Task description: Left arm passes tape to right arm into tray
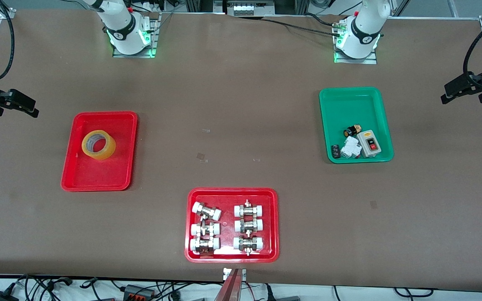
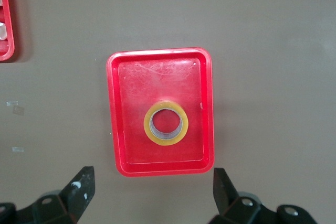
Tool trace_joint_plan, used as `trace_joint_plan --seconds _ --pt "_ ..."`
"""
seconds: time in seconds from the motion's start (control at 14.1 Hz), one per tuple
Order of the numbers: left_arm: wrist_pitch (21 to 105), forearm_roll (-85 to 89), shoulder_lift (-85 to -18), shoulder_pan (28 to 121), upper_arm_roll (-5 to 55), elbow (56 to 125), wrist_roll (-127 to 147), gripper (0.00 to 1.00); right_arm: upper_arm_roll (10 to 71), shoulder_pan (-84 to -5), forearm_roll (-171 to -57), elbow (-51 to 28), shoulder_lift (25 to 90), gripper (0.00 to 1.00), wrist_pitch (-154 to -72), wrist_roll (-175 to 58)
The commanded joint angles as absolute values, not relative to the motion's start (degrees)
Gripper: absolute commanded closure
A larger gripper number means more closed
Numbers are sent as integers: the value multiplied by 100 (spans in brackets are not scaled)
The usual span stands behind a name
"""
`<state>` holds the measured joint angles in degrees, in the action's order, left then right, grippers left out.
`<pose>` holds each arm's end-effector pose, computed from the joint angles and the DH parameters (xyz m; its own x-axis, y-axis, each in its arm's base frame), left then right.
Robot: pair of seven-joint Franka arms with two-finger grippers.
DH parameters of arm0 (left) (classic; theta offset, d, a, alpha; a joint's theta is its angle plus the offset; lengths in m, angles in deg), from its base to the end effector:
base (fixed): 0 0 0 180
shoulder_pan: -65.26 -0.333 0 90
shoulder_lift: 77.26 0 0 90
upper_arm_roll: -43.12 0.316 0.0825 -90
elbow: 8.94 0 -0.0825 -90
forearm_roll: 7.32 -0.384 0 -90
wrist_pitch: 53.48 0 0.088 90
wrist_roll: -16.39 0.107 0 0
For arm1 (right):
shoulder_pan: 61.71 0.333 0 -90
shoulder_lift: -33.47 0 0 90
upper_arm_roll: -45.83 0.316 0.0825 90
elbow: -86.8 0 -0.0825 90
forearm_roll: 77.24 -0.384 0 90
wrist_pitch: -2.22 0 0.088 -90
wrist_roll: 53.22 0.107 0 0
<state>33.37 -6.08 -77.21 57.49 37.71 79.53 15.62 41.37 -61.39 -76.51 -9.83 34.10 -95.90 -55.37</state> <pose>0.5490 0.0202 0.6318 0.9981 0.0534 -0.0294 0.0540 -0.9983 0.0213 0.5654 -0.0419 0.5757 0.9994 -0.0329 0.0145 -0.0331 -0.9994 0.0140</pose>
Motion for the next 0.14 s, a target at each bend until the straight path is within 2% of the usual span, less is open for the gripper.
trace_joint_plan --seconds 0.0,0.07 --pt "3204 -697 -7647 5735 3740 7763 1683 0 4126 -6075 -7601 -1111 3268 0 -9534 -5436" --pt "3204 -688 -7647 5735 3740 7763 1692 0 4126 -6083 -7601 -1111 3268 0 -9543 -5436"
